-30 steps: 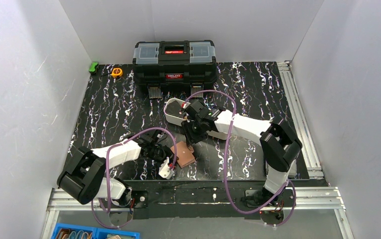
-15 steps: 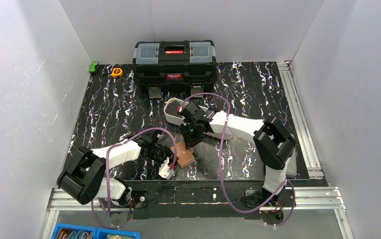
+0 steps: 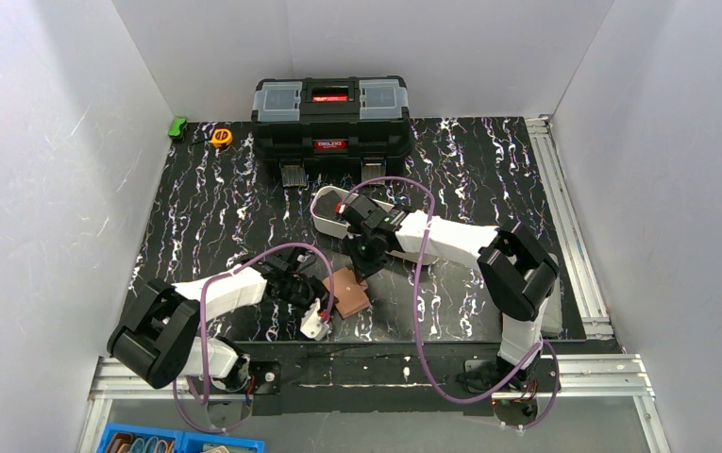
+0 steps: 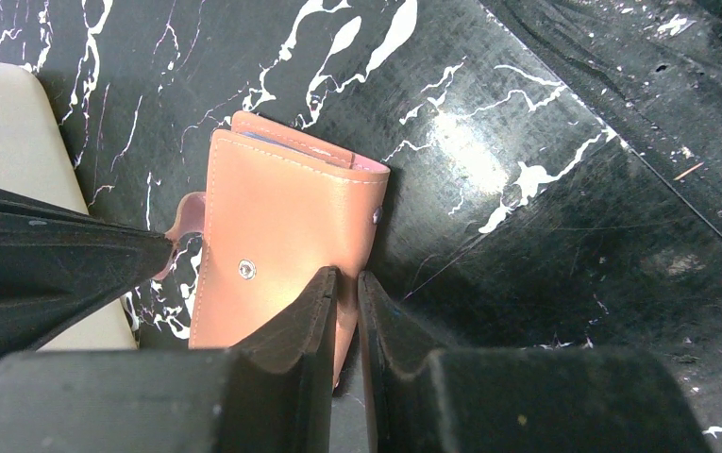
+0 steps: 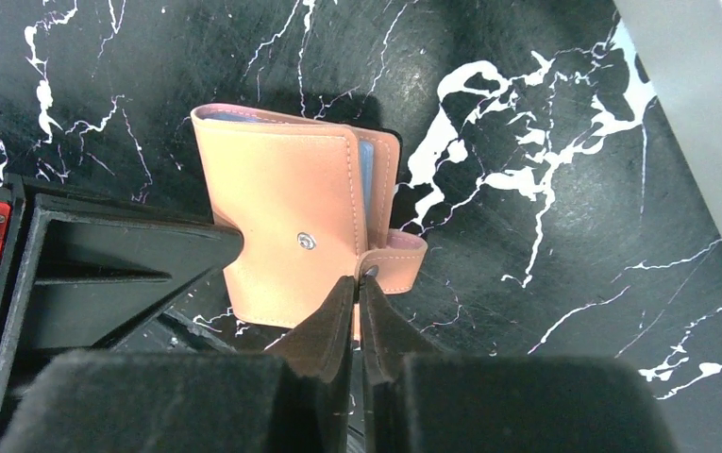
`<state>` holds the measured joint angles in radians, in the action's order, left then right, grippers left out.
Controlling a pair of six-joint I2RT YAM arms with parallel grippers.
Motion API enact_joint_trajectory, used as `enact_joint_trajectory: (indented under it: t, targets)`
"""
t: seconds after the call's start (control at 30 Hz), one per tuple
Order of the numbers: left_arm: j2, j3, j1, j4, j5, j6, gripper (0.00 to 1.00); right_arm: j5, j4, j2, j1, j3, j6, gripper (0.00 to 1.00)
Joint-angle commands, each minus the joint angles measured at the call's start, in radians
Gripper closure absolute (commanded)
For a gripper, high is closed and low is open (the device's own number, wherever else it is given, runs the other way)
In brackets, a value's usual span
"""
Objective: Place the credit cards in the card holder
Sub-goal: Close the card holder at the center of the board.
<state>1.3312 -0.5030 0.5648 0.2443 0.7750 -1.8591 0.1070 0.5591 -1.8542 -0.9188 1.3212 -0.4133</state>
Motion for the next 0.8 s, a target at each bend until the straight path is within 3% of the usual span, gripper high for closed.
enact_joint_trajectory:
  t: [0.0,0.13,0.5,0.77]
  targets:
    - [-0.007,0.031,0.007,0.087,0.05,0.006,0.9,-0.022,0.016,0.018,-0.005,0.052,0.017,0.93]
    - [-0.009,0.031,0.007,0.087,0.05,0.006,0.9,-0.006,0.009,0.015,-0.005,0.055,0.018,0.99]
    - [-0.006,0.033,0.007,0.075,0.057,0.01,0.91,0.129,-0.026,-0.024,-0.034,0.051,0.046,0.99]
    - [-0.012,0.038,0.007,0.072,0.055,0.011,0.92,0.133,-0.021,-0.063,-0.038,0.066,0.063,0.99]
